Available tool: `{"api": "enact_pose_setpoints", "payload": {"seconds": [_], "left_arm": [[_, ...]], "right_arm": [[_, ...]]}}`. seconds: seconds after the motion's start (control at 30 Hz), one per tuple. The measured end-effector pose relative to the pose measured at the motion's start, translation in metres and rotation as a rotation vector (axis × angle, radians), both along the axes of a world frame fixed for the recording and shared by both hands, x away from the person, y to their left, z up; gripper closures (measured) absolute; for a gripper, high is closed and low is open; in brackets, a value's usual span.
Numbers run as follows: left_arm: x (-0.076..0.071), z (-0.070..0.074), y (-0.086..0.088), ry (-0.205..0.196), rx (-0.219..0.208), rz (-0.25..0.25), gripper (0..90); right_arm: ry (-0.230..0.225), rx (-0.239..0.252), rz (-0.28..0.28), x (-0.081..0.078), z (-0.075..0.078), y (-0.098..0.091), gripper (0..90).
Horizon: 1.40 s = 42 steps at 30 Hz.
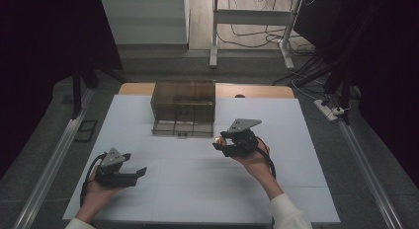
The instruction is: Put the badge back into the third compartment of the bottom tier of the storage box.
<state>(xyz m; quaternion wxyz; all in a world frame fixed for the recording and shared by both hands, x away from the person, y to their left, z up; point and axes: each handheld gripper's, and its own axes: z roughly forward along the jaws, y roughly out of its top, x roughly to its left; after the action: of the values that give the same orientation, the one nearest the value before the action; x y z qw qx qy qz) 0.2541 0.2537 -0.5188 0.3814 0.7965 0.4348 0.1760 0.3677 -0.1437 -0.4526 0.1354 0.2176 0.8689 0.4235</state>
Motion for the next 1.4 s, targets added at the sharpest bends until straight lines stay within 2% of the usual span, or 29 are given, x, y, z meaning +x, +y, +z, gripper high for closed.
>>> {"api": "enact_pose_setpoints", "payload": {"seconds": [0.27, 0.5, 0.83, 1.4], "left_arm": [[0.001, 0.001, 0.003, 0.004, -0.024, 0.004, 18.4], [0.002, 0.000, 0.004, 0.005, -0.024, 0.003, 18.4], [0.001, 0.000, 0.002, 0.004, -0.022, 0.001, 18.4], [0.002, 0.000, 0.003, 0.008, -0.021, 0.000, 18.4]], "right_arm": [[0.001, 0.001, -0.008, 0.007, -0.003, 0.007, 47.4], [0.004, -0.005, -0.008, 0.015, -0.005, 0.015, 47.4], [0.012, 0.011, -0.029, 0.028, -0.006, 0.020, 47.4], [0.012, -0.027, -0.038, 0.049, -0.005, 0.045, 47.4]]}}
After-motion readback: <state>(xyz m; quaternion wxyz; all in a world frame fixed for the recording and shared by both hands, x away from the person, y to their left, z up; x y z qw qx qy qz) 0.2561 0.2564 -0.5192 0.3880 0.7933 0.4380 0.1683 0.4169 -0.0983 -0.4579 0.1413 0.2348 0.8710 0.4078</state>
